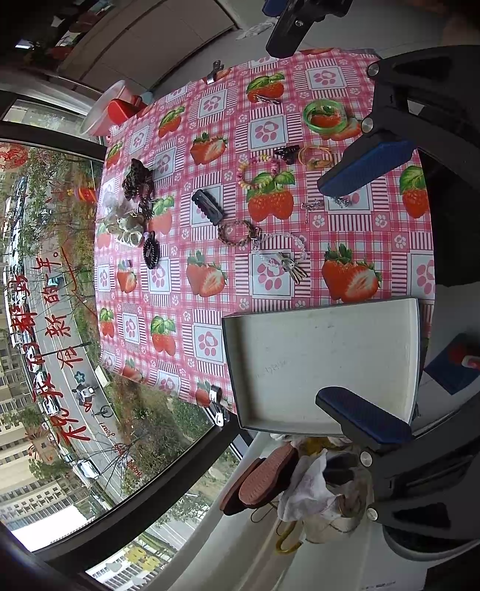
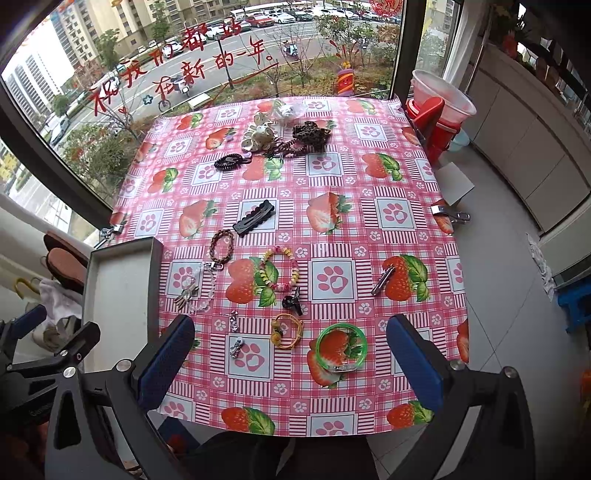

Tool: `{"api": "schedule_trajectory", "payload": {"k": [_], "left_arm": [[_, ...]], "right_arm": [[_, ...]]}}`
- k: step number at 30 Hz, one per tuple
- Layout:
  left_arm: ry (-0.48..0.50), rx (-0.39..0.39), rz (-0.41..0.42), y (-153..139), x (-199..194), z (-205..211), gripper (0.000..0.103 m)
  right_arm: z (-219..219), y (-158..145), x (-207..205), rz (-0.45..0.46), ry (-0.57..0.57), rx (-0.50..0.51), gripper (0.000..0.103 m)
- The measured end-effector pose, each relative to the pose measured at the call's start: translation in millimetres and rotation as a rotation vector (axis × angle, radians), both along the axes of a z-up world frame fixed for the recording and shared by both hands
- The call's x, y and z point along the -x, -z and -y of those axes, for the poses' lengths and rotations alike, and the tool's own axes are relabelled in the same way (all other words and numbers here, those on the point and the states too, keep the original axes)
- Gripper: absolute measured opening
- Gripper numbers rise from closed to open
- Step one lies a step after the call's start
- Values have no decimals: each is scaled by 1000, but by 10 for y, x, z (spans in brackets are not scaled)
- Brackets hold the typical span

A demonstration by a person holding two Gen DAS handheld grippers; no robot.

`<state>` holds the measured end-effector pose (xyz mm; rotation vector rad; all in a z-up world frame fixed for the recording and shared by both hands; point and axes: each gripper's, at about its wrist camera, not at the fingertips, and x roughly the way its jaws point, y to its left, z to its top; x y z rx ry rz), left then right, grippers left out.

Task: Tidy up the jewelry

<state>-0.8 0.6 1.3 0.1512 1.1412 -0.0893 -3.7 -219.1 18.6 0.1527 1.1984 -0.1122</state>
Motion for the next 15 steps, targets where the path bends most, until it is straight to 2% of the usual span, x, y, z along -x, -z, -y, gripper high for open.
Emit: {"api": "schedule_trajectory", "payload": {"k": [15], "left_arm": [[-4, -2, -5, 33, 16, -39, 103]], "right_arm": [[-2, 4, -6, -1, 0, -1, 103]]}}
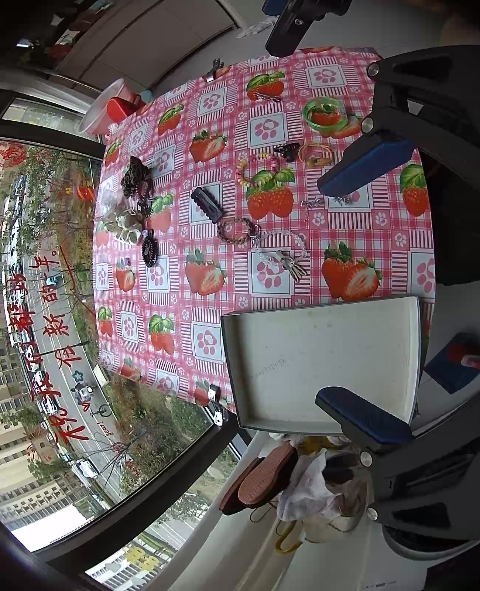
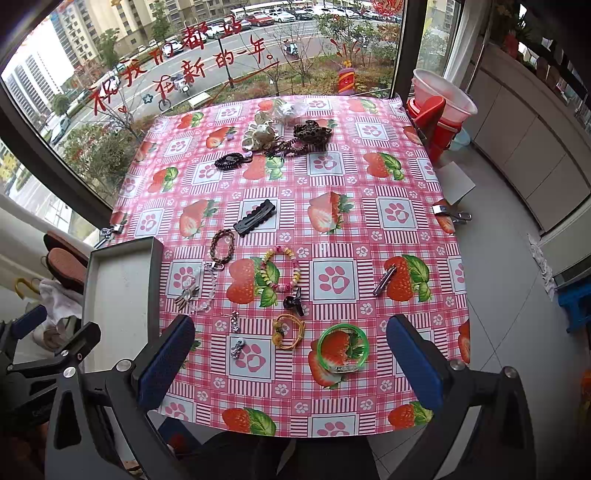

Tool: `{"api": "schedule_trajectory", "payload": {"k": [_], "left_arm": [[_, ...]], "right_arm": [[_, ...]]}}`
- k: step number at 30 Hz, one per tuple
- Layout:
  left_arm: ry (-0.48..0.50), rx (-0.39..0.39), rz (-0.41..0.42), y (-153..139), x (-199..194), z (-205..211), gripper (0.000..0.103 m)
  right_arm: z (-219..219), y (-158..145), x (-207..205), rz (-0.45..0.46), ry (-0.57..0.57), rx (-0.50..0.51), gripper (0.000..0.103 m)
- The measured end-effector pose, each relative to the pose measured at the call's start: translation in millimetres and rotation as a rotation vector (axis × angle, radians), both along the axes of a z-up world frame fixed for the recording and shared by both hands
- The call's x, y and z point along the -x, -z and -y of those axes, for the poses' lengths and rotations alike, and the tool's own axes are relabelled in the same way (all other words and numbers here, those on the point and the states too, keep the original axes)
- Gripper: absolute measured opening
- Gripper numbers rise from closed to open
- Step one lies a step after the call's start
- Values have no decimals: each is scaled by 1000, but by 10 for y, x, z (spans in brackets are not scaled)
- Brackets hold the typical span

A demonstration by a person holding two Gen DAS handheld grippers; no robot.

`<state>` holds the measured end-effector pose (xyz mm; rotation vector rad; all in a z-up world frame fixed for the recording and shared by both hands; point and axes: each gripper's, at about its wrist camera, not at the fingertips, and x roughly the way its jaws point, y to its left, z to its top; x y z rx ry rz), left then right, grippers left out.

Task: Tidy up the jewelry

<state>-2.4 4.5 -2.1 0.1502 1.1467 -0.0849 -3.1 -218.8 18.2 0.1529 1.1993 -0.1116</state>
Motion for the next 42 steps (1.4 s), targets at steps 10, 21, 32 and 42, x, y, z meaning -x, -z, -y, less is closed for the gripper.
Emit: {"api": "schedule_trajectory", "payload": {"k": [10, 21, 32, 42], "left_arm": [[1, -2, -5, 35, -27, -4, 103], [2, -3, -8, 56, -39, 1, 103], [7, -7, -23, 113, -39, 4, 103], [9, -26, -76, 241, -115, 76, 103]], "right_arm": [[5, 5, -7, -1, 1, -1, 103], [5, 6, -15, -2, 1, -1, 103], [-5, 43, 2, -15, 4, -3, 103], [45, 166, 2, -62, 15, -25, 103]]}}
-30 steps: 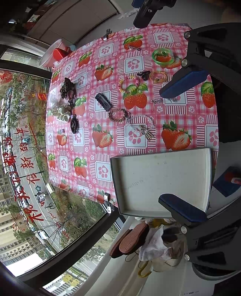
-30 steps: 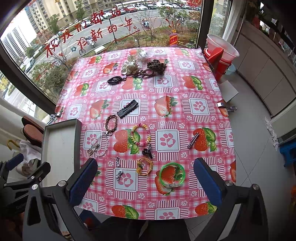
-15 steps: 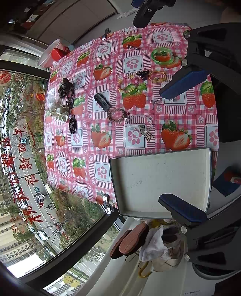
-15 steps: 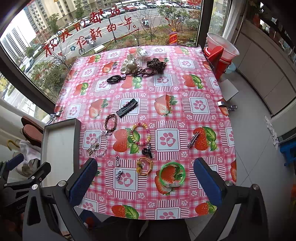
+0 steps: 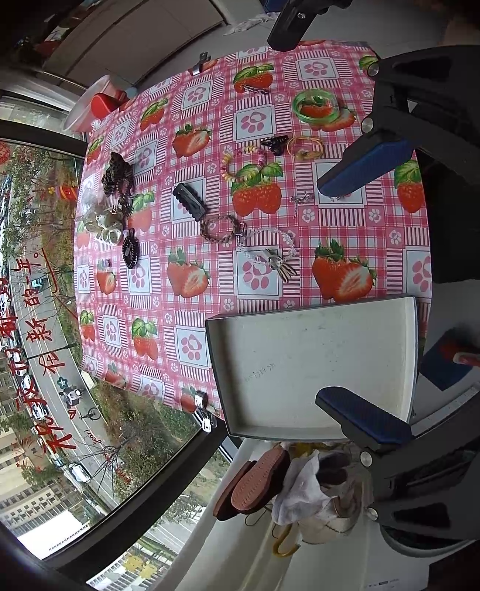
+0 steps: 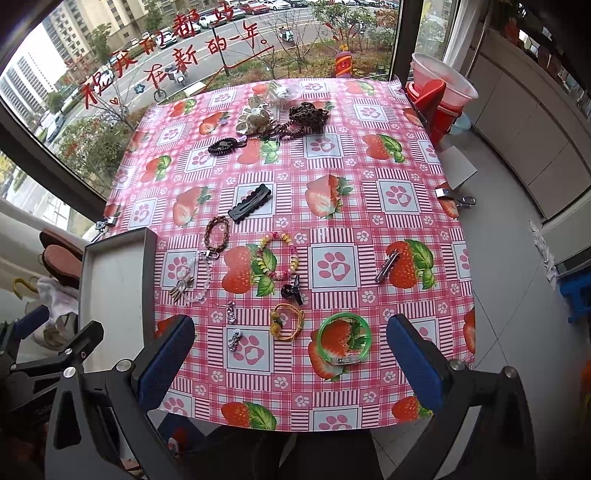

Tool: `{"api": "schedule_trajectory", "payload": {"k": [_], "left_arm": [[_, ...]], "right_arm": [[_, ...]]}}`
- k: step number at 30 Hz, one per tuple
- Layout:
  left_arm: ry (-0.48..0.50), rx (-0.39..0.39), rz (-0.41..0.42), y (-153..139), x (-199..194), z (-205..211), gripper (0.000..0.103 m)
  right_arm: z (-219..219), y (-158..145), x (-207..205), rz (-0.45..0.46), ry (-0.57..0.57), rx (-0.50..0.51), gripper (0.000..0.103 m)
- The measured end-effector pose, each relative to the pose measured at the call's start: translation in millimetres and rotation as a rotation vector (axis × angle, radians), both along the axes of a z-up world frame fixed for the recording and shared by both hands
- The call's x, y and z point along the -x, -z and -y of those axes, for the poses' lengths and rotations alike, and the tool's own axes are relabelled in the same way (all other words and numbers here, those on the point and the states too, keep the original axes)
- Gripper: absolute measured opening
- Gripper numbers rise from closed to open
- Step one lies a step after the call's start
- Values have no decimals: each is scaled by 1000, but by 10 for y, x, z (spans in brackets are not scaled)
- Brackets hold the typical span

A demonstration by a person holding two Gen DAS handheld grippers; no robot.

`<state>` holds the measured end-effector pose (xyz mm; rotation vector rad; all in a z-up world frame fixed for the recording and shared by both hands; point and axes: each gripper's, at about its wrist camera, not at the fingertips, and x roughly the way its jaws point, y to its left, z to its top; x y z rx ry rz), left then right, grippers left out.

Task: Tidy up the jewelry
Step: 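Grasp the braided brown bracelet with the left gripper while the right grasps the beaded bracelet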

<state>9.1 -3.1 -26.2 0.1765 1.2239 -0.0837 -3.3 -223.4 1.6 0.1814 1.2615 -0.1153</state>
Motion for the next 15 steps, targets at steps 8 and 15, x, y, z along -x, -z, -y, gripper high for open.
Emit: {"api": "schedule_trajectory", "payload": {"k": [8, 15], "left_arm": [[8, 10, -78, 355, -190, 28, 103], [6, 13, -86, 731, -583, 183, 103]], "right_arm": [[70, 363, -77, -84, 8, -57, 103], [136, 814, -270, -145, -6, -45, 103]]}}
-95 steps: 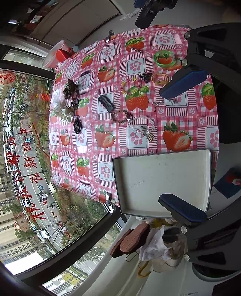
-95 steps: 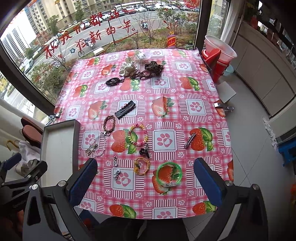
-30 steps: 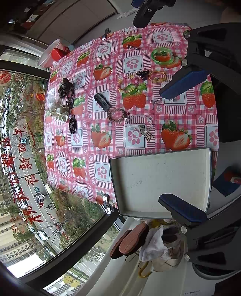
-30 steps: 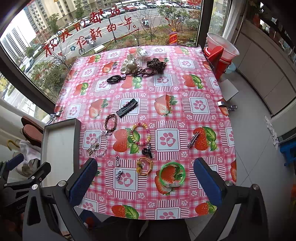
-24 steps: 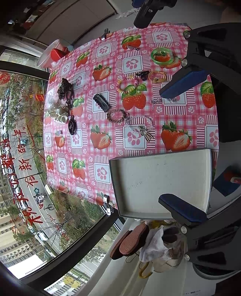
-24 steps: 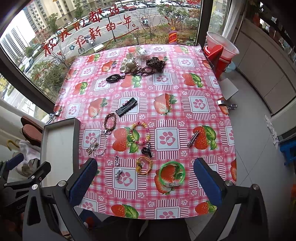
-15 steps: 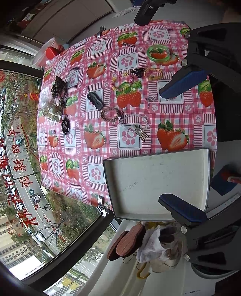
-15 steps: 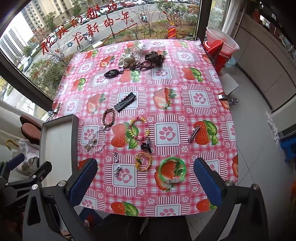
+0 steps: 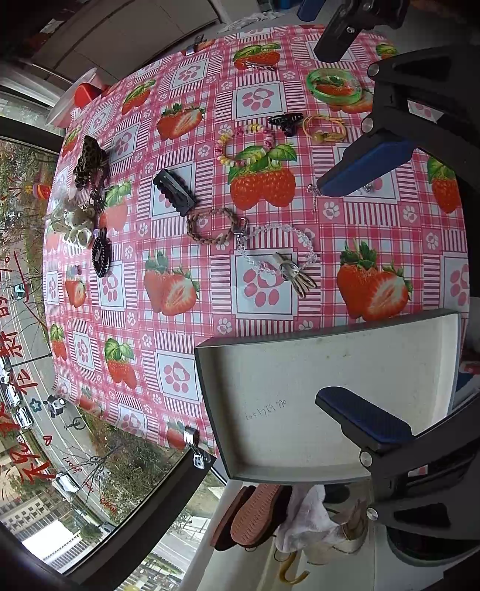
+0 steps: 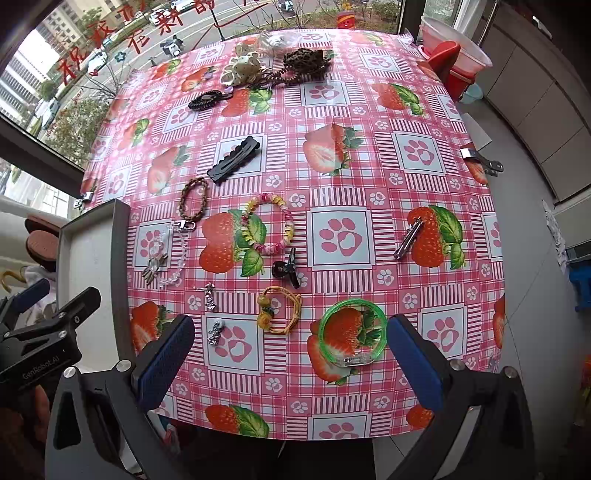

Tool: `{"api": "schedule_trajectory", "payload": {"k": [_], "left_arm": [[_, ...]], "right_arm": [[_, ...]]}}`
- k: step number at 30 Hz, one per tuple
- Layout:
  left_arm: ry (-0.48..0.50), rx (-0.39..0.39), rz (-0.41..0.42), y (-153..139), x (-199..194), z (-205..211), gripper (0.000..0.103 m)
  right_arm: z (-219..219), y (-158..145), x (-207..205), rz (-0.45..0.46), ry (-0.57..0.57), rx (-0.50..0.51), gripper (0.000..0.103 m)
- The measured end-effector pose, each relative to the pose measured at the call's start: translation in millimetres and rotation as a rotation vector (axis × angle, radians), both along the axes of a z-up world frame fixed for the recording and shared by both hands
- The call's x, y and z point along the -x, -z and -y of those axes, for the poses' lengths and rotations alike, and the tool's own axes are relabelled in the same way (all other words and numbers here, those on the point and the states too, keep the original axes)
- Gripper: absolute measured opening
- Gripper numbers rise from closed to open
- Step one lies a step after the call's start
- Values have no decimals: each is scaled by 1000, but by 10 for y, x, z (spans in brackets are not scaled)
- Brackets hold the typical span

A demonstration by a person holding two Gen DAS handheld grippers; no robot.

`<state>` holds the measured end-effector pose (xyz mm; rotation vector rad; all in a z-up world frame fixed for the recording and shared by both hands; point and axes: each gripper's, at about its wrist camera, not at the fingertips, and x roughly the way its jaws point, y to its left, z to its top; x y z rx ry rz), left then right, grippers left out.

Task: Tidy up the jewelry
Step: 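Grasp the braided brown bracelet with the left gripper while the right grasps the beaded bracelet, then carry both bracelets into the grey tray and open both grippers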

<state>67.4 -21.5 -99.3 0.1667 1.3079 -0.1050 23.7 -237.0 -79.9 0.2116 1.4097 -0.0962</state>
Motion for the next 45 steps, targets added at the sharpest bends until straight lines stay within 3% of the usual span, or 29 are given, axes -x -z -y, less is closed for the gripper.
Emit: {"api": "schedule_trajectory", "payload": {"k": [12, 14, 16, 18, 20, 21, 28, 32, 34, 35, 36, 45], "left_arm": [[25, -4, 33, 598, -725, 410, 103], [24, -9, 25, 710, -824, 462, 95], [18, -10, 19, 826, -912, 498, 95], [19, -6, 13, 925, -983, 530, 95], [21, -4, 7, 1009, -1046, 558, 91], [23, -4, 4, 1053, -1071, 566, 85], [23, 30, 12, 1110, -1185, 608, 84], [48, 78, 9, 1084, -1149, 632, 61], [82, 77, 21, 1055, -1119, 683, 35], [95, 78, 18, 1053, -1123, 706, 17], [98, 84, 13, 1052, -1126, 712, 13], [57, 196, 36, 785, -1000, 583, 13]], "right_arm": [[259, 720, -569, -5, 19, -7, 102], [274, 830, -657, -6, 13, -7, 100], [269, 916, -738, 2, -4, 1, 95], [244, 1010, -814, -3, -29, 22, 79], [222, 1107, -877, -17, -42, 17, 74], [210, 1143, -899, -22, -47, 12, 72], [-20, 1212, -990, 7, -154, 109, 67], [-117, 1188, -984, 22, -193, 98, 45], [-145, 1176, -986, 30, -200, 93, 25], [-145, 1175, -994, 33, -193, 86, 10], [-143, 1172, -991, 33, -181, 80, 10], [134, 1016, -962, 86, -106, -18, 9]]}}
